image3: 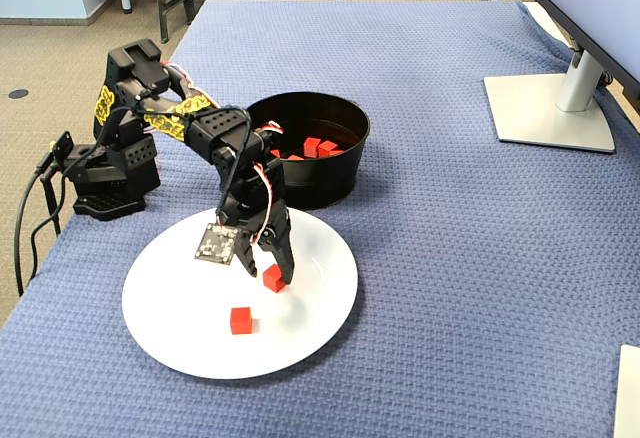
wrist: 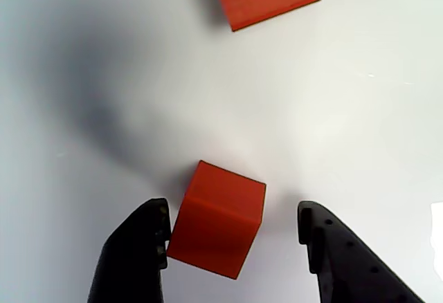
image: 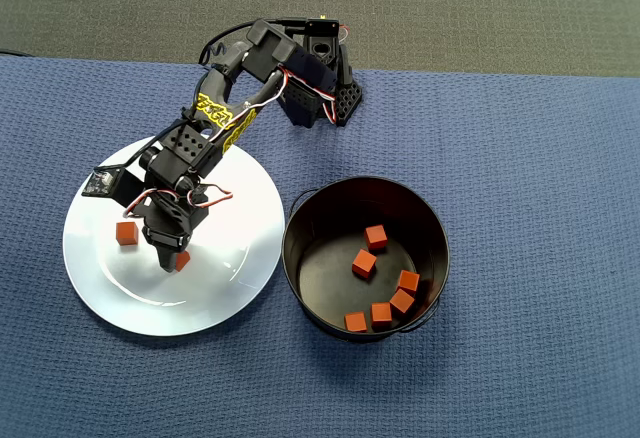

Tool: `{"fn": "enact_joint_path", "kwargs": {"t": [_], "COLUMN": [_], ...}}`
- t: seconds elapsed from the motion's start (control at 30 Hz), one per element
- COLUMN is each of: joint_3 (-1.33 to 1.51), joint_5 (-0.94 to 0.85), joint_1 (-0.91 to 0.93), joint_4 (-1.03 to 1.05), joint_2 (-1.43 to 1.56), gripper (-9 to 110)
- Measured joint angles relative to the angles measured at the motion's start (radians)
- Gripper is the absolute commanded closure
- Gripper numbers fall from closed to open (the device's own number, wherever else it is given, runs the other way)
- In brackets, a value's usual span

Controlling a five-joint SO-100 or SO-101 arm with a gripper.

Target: Pick up the red cubes from the white plate and place them in the black recipient

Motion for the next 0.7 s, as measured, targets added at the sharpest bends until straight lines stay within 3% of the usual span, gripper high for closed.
{"fn": "enact_joint_path", "kwargs": {"t": [0.7], "joint_3": [0.000], "joint_5": [0.000], "joint_1": [0.000], "joint_4": [-0.017], "joint_2": [0.000], "gripper": [101]}}
